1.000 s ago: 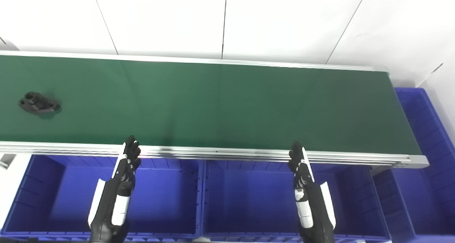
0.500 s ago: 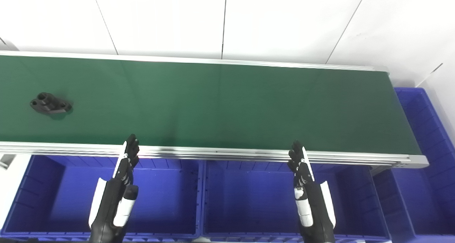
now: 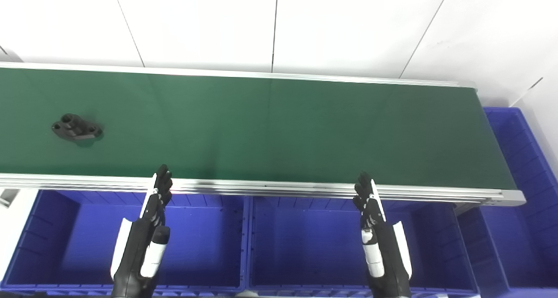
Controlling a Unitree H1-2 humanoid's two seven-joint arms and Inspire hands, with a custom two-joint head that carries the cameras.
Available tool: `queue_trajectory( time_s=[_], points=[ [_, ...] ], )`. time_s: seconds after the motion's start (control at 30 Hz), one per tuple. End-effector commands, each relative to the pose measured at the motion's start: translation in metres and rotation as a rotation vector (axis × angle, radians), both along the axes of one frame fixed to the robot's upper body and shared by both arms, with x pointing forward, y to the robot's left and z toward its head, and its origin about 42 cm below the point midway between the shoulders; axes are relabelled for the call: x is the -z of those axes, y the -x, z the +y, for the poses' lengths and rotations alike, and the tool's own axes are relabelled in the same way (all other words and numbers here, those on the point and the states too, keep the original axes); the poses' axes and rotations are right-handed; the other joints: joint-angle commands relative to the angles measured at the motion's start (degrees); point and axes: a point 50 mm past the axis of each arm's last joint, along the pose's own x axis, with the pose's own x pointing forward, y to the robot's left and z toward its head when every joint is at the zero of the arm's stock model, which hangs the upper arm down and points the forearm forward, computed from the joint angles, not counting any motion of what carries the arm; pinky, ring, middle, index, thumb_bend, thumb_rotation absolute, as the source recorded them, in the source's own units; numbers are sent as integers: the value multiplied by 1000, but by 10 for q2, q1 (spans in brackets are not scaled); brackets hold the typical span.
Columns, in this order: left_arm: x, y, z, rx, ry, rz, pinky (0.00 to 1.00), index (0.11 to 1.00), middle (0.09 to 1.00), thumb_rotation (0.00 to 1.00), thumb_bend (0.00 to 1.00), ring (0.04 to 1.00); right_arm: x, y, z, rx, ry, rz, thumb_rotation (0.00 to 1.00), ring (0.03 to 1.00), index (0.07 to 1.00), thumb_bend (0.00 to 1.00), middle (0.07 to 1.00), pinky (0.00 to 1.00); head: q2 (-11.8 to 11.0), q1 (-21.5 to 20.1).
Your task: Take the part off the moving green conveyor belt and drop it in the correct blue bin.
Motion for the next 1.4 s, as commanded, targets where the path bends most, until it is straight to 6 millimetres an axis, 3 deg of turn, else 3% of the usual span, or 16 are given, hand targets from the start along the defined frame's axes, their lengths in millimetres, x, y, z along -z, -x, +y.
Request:
queue_trajectory(
  time_s=[0.0,0.13,0.23,0.47,0.63,0.97,1.2,1.37],
  points=[
    [-6,-1,-1,-3,13,-31,1000,1000,1000,1000,780,1000,-7,-2,1,-2,-8,-32,1000,998,1000,845,1000,969,0,2],
    [-4,0,-3,-5,22,-31,1000,1000,1000,1000,778,1000,-5,-1,-1,1,-11,-31,1000,999,1000,842,1000,965,-13,23],
    [2,2,-9,-7,17,-48,993,1000,1000,1000,774,1000,-1,2,-7,9,-14,-29,1000,999,1000,842,1000,967,-38,80],
    [11,3,-30,-2,-17,-29,984,1000,1000,966,822,978,17,6,-32,1,14,-45,1000,1000,1000,836,1000,984,-73,163],
    [15,0,-42,1,-28,-24,934,1000,1000,957,813,967,26,5,-45,-5,5,-48,1000,1000,1000,796,1000,1000,-86,187],
    [25,-7,-61,-8,3,-38,886,1000,993,911,749,946,36,0,-64,-4,13,-10,1000,1000,1000,820,1000,995,-117,243],
    [37,-9,-69,-5,-3,-56,872,1000,991,890,725,934,48,0,-74,-22,20,10,1000,1000,1000,835,1000,1000,-158,261],
    [39,-9,-70,-11,-6,-68,816,1000,989,883,694,906,50,-1,-75,-41,27,12,1000,1000,1000,820,1000,1000,-163,259]
  ],
)
